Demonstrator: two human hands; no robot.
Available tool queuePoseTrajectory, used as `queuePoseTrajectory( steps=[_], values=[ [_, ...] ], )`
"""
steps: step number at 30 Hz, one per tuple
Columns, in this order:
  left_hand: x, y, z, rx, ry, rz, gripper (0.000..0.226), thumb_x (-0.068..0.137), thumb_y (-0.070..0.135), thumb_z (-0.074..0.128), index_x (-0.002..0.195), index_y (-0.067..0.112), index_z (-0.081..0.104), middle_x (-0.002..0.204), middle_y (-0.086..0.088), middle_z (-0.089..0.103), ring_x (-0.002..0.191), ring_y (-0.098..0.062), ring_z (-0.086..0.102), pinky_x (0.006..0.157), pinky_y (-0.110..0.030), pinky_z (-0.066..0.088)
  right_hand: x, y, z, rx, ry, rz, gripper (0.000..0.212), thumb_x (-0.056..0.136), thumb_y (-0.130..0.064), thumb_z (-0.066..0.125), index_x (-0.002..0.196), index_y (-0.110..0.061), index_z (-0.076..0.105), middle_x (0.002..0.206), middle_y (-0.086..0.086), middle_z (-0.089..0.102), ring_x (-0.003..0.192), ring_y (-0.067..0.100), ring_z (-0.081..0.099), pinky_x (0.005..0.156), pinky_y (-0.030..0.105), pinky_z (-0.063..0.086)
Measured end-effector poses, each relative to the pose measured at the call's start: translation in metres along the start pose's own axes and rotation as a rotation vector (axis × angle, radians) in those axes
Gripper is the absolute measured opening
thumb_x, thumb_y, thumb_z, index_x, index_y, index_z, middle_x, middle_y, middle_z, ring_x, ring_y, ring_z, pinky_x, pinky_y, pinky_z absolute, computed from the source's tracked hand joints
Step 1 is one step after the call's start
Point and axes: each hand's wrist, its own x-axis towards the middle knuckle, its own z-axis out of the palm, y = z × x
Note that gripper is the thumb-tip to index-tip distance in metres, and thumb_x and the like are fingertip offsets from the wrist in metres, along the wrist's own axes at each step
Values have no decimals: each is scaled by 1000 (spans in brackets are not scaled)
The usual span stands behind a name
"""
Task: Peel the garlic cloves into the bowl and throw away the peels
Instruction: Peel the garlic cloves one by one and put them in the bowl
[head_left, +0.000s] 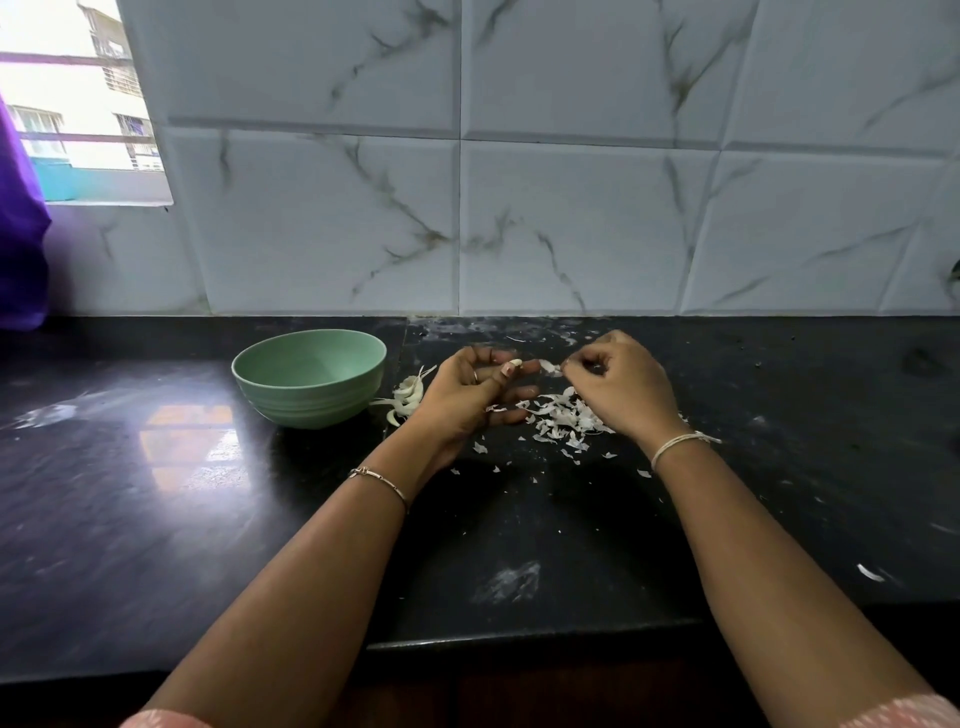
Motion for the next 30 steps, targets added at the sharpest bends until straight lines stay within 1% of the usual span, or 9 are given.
queuePoseTrajectory(
  steps=[3,6,9,12,14,16,21,27,30],
  values=[
    [-2,2,0,15,9,-1,10,97,14,55,104,6,56,90,-5,74,69,-15,70,64,-30,60,2,8,1,-141,-50,9,11,84,-32,70,82,-22,75,96,-6,51,89,12,53,76,26,40],
    [-2,2,1,47,62,6,12,95,15,59,99,5,62,77,0,66,56,-6,59,54,-24,57,2,12,0,-142,-59,22,18,73,-22,82,63,-22,66,73,-10,56,70,8,53,65,22,37],
    [-2,1,2,55,94,-6,12,92,15,63,95,4,65,73,3,64,53,-3,56,52,-21,55,3,13,2,-73,-44,2,24,73,-11,80,66,-18,58,67,-9,59,63,8,54,60,24,41],
    [-2,1,1,73,97,-7,14,89,9,66,99,0,66,70,1,63,55,-4,59,53,-21,56,3,6,5,250,-55,-24,12,88,-6,68,88,-17,63,82,-5,67,75,11,64,71,25,53],
    [-3,1,0,90,102,3,9,87,2,68,96,2,66,65,2,63,55,-5,61,52,-21,55,2,-3,6,595,-137,37,9,96,-8,58,100,-12,65,89,1,71,76,13,67,66,21,55],
    [-3,2,0,97,109,17,10,85,-3,68,90,6,65,64,3,64,55,-5,62,50,-20,54,0,-8,8,726,-202,51,10,94,-12,61,102,-9,67,88,4,72,74,12,67,62,19,54],
    [-4,2,0,163,105,55,11,83,0,71,89,6,65,69,0,64,57,-4,62,50,-20,53,-3,-12,17,730,-220,23,11,83,-2,73,91,-7,68,83,3,69,69,5,65,61,17,53],
    [-3,2,-1,266,118,106,9,87,3,69,88,10,64,76,-2,63,58,-5,60,52,-24,55,-3,-12,16,852,-236,95,5,89,-3,66,92,-6,68,80,6,67,67,11,62,58,17,52],
    [-4,6,-4,308,155,134,7,87,7,69,87,12,65,79,-5,63,64,-11,59,53,-25,56,-1,-4,17,678,-143,84,4,86,-12,73,84,-12,69,78,1,67,70,11,62,62,19,50]
  ],
)
